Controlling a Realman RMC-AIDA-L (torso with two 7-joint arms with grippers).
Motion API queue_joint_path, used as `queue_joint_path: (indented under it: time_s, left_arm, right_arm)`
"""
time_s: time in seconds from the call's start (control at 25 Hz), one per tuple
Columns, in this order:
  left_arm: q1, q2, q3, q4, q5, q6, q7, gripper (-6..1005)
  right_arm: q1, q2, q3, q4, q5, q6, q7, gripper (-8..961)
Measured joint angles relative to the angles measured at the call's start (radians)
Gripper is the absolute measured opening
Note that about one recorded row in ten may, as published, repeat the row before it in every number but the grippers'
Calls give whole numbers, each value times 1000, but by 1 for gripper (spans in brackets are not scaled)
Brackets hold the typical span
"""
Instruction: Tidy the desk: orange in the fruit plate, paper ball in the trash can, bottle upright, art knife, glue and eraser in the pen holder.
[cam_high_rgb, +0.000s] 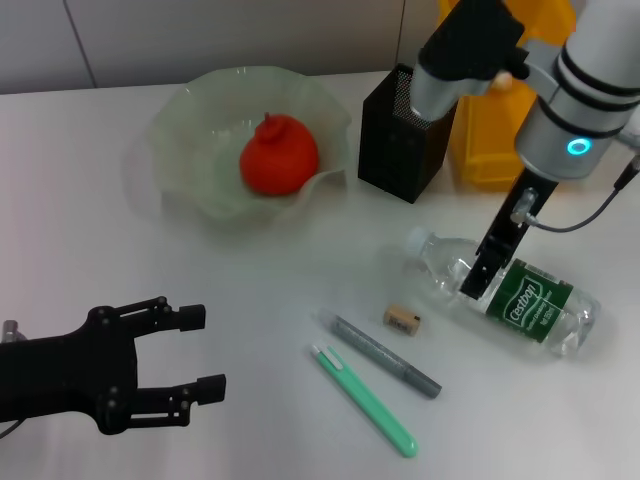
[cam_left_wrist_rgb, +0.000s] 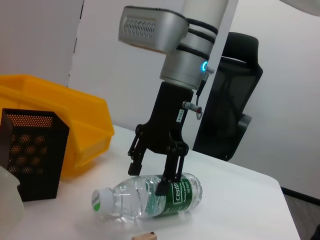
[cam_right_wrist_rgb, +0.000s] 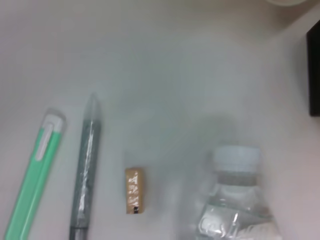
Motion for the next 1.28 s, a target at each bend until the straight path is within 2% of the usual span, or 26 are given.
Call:
queue_joint_path:
  time_s: [0.36, 0.92, 1.16, 1.28]
  left_arm:
    - [6, 6, 0, -22, 2, 1, 2, 841]
    - [13, 6, 0, -23, 3, 2, 10, 840]
    - [7, 6, 0, -23, 3, 0, 10, 839]
    - [6, 6, 0, -23, 3, -1, 10, 839]
  right_arm:
    - [24, 2, -99, 69, -18, 43, 67, 814]
    - [21, 7, -105, 151, 4, 111, 64, 814]
    - [13, 7, -105, 143, 5, 116, 60, 814]
    - [-25, 7, -103, 65, 6, 99, 50, 813]
